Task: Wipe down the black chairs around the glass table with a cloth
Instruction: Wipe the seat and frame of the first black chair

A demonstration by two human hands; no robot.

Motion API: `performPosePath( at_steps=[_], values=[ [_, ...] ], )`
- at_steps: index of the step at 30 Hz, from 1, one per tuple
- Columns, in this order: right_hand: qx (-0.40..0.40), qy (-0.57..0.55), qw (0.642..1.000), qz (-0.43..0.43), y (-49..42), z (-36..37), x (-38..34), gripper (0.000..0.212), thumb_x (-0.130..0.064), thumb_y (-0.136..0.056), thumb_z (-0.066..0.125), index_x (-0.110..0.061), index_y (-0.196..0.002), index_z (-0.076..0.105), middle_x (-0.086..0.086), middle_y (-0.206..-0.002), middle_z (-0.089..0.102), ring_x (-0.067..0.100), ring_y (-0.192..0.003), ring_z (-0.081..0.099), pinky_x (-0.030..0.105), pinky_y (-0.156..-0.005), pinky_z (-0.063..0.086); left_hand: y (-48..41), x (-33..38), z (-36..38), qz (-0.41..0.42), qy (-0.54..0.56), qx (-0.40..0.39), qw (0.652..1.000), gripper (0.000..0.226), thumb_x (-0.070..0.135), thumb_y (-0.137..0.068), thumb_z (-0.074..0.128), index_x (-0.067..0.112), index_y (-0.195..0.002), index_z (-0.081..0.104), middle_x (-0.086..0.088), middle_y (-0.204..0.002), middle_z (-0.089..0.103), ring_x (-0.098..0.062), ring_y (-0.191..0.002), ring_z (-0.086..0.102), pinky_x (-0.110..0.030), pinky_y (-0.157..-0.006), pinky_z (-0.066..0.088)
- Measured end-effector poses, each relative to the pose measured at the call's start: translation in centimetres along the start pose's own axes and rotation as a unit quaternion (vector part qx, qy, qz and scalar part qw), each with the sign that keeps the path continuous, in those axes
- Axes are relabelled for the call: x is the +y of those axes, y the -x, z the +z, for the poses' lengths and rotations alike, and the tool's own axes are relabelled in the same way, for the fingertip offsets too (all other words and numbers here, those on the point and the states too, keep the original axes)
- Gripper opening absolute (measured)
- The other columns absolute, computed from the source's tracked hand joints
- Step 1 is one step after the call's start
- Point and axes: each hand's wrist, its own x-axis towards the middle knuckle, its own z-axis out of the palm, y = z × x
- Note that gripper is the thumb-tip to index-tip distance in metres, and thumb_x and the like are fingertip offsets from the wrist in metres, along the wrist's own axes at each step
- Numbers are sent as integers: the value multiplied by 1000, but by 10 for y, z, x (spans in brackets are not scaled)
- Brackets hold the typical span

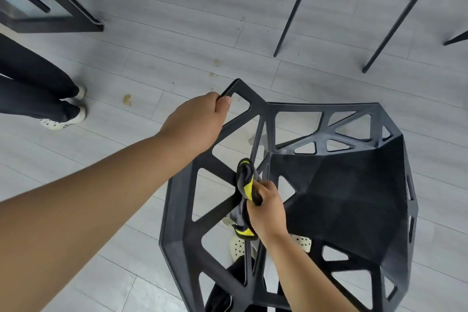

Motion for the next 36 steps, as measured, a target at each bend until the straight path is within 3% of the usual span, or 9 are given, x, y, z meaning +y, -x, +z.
performPosePath(
  at_steps=[6,10,16,20,22,25,28,30,36],
  values=[
    [-20,55,998,30,10,-6,-6,41,-2,-88,47,-26,-115,65,-10,-103,56,14,-96,57,23,-80,47,3,2,-2,2,-15,10,1000,46,44,-100,21,13,-102,55,-5,-94,63,-23,-86,57,-42,-81,48],
    [2,64,994,-84,51,-1,-16,31,-4,-86,56,-28,-100,71,-13,-103,61,7,-95,53,15,-75,45,5,3,-2,5,-21,16,1000,46,42,-100,21,12,-103,55,-6,-93,63,-25,-87,57,-43,-81,47],
    [-5,-39,979,-198,113,7,-38,31,-14,-80,61,-31,-104,70,-16,-110,57,6,-104,55,23,-82,49,9,6,-1,7,-37,28,999,45,40,-100,20,10,-101,54,-9,-92,64,-27,-86,57,-38,-74,44],
    [14,-19,953,-302,137,2,-52,23,-40,-93,56,-37,-112,68,-14,-114,58,13,-104,53,24,-84,46,9,6,0,12,-32,32,999,44,39,-100,21,10,-104,54,-9,-94,64,-27,-89,56,-39,-77,45],
    [24,-9,945,-326,128,5,-46,23,-32,-89,62,-35,-111,69,-13,-116,58,14,-105,52,25,-82,46,9,6,1,14,-33,35,999,45,40,-100,21,10,-104,54,-8,-95,63,-27,-89,56,-40,-79,46],
    [65,10,954,-294,96,13,-19,23,-13,-79,67,-24,-99,73,-6,-113,60,13,-104,52,22,-80,46,7,4,2,15,-41,40,998,46,42,-100,21,11,-106,54,-8,-95,64,-27,-91,56,-42,-82,47],
    [69,106,968,-216,61,8,10,33,0,-70,69,-20,-96,74,-3,-108,64,22,-95,55,35,-71,53,5,2,3,18,-45,41,998,47,43,-100,21,11,-106,55,-9,-96,64,-28,-92,57,-43,-84,47],
    [50,158,969,-184,44,2,20,33,0,-74,68,-20,-99,74,-2,-109,64,27,-92,54,34,-63,51,3,0,4,21,-44,41,998,47,43,-100,22,10,-107,55,-9,-96,64,-28,-92,57,-44,-85,46],
    [18,136,989,-48,20,-8,21,49,2,-86,50,-28,-122,63,-9,-118,57,19,-110,46,28,-71,43,2,0,4,24,-48,45,998,48,42,-100,22,10,-108,56,-9,-97,64,-28,-93,56,-44,-85,46]
  ],
)
